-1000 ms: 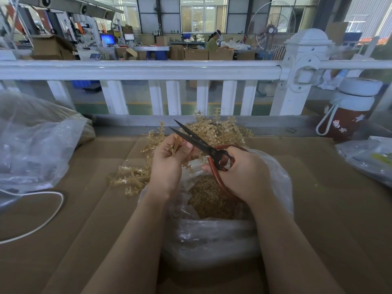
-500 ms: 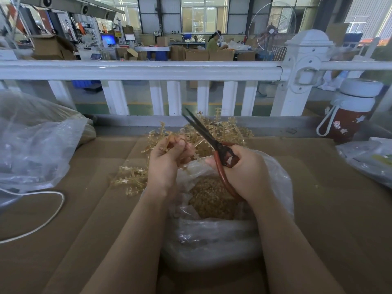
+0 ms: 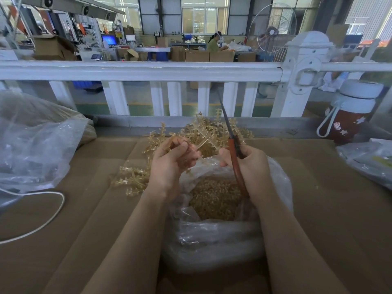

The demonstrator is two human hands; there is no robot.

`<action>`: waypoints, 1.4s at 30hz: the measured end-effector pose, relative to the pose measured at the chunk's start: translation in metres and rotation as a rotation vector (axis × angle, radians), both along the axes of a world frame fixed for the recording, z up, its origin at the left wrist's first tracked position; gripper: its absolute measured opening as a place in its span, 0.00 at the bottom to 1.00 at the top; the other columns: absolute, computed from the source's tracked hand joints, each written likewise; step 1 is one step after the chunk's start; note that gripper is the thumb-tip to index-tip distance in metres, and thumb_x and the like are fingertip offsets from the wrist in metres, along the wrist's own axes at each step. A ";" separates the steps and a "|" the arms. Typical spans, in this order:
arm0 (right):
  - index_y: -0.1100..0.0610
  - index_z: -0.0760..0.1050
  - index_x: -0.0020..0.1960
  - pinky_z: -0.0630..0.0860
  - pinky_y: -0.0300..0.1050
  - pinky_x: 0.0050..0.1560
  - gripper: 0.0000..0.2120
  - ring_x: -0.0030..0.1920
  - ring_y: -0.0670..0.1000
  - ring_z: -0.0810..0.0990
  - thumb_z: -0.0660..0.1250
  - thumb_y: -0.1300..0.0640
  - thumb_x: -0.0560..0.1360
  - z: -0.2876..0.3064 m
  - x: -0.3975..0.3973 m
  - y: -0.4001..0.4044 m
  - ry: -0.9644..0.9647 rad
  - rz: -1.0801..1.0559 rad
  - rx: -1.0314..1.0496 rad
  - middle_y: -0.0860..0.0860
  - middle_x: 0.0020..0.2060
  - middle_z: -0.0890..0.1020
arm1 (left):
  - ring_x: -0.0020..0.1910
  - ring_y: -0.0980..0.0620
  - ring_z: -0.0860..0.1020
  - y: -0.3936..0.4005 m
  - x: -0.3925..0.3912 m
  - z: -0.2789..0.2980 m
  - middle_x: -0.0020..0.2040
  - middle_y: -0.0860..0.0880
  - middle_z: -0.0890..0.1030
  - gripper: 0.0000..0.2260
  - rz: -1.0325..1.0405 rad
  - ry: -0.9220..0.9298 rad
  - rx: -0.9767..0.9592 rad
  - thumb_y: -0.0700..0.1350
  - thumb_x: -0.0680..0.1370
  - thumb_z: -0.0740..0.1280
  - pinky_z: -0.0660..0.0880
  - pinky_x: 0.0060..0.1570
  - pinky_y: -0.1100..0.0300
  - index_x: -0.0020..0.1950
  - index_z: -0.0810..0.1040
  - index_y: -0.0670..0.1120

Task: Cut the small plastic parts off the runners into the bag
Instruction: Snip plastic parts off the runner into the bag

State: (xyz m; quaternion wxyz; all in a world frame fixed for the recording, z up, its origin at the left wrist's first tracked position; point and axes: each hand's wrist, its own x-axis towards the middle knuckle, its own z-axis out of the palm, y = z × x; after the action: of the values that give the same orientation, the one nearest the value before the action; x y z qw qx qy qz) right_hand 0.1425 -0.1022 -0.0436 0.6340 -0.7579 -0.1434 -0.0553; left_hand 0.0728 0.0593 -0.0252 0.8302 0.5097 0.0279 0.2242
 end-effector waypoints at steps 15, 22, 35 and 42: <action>0.59 0.83 0.43 0.74 0.30 0.39 0.04 0.33 0.42 0.82 0.74 0.58 0.75 0.008 -0.009 0.003 0.006 0.154 0.045 0.49 0.33 0.85 | 0.33 0.55 0.79 -0.007 -0.004 0.001 0.36 0.49 0.82 0.15 -0.192 0.192 0.027 0.40 0.64 0.77 0.75 0.33 0.64 0.49 0.80 0.44; 0.57 0.83 0.40 0.75 0.29 0.36 0.05 0.32 0.41 0.82 0.75 0.61 0.75 0.009 -0.010 0.004 -0.009 0.197 0.010 0.46 0.31 0.85 | 0.26 0.56 0.71 -0.011 -0.003 0.000 0.27 0.49 0.76 0.05 -0.190 0.204 0.058 0.40 0.64 0.76 0.71 0.31 0.66 0.39 0.86 0.44; 0.53 0.83 0.43 0.79 0.37 0.39 0.07 0.35 0.44 0.83 0.78 0.50 0.72 0.011 -0.014 0.004 -0.032 0.163 -0.016 0.49 0.33 0.85 | 0.42 0.55 0.84 -0.007 -0.003 -0.001 0.40 0.50 0.86 0.02 -0.176 0.108 0.101 0.45 0.67 0.75 0.78 0.40 0.63 0.36 0.85 0.51; 0.39 0.75 0.46 0.72 0.38 0.42 0.22 0.46 0.33 0.78 0.69 0.24 0.63 0.002 -0.010 0.000 -0.187 0.027 -0.255 0.29 0.45 0.80 | 0.44 0.54 0.85 0.002 0.000 -0.001 0.44 0.50 0.86 0.13 -0.091 0.143 -0.125 0.45 0.65 0.75 0.79 0.46 0.61 0.49 0.83 0.47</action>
State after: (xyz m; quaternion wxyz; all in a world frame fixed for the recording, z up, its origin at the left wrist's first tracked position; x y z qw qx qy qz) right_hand 0.1325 -0.1020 -0.0419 0.5172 -0.8218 -0.2178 -0.0983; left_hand 0.0727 0.0616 -0.0265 0.8655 0.4725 0.0776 0.1471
